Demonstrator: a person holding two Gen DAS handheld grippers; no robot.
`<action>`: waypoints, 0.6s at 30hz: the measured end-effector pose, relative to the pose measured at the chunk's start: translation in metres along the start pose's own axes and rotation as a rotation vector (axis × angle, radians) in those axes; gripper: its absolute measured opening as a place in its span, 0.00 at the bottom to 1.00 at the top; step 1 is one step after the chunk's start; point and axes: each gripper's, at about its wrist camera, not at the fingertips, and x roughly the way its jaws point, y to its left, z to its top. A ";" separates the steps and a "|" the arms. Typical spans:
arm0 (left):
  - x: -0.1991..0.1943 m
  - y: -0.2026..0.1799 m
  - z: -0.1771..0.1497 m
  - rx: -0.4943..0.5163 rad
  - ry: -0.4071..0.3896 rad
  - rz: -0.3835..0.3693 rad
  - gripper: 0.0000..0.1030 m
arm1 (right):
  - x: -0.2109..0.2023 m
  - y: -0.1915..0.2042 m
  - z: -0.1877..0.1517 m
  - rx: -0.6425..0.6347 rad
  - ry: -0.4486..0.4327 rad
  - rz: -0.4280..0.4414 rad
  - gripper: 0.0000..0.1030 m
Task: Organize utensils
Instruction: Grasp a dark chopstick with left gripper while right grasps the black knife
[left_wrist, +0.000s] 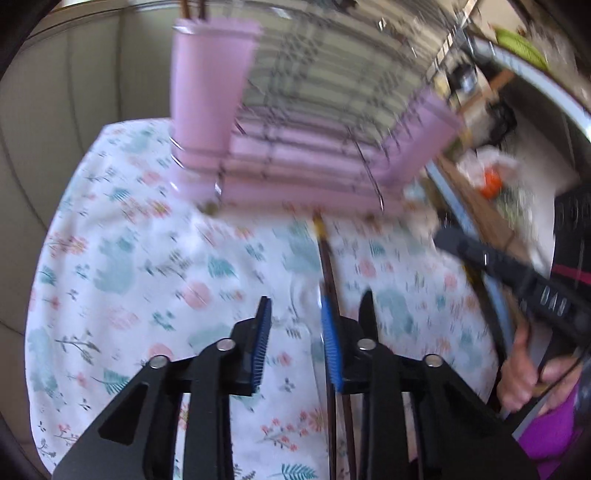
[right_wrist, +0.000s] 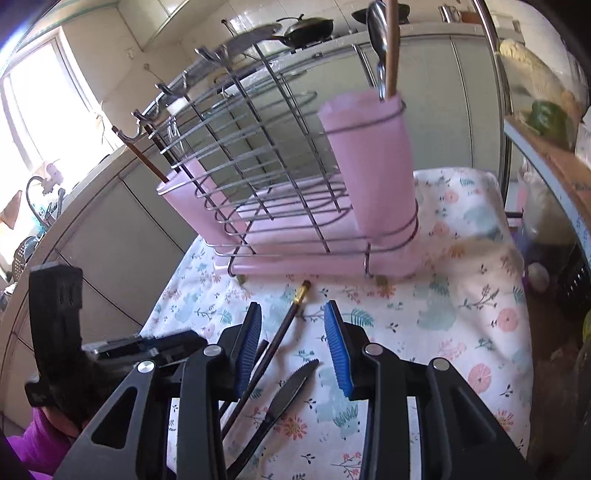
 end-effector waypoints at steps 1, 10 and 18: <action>0.003 -0.003 -0.002 0.014 0.010 -0.001 0.18 | 0.002 -0.001 -0.002 0.005 0.007 0.002 0.32; 0.028 -0.026 -0.005 0.105 0.063 0.003 0.12 | 0.015 -0.011 -0.019 0.102 0.114 0.072 0.26; 0.038 -0.024 -0.003 0.103 0.067 0.015 0.10 | 0.023 -0.021 -0.032 0.190 0.185 0.107 0.23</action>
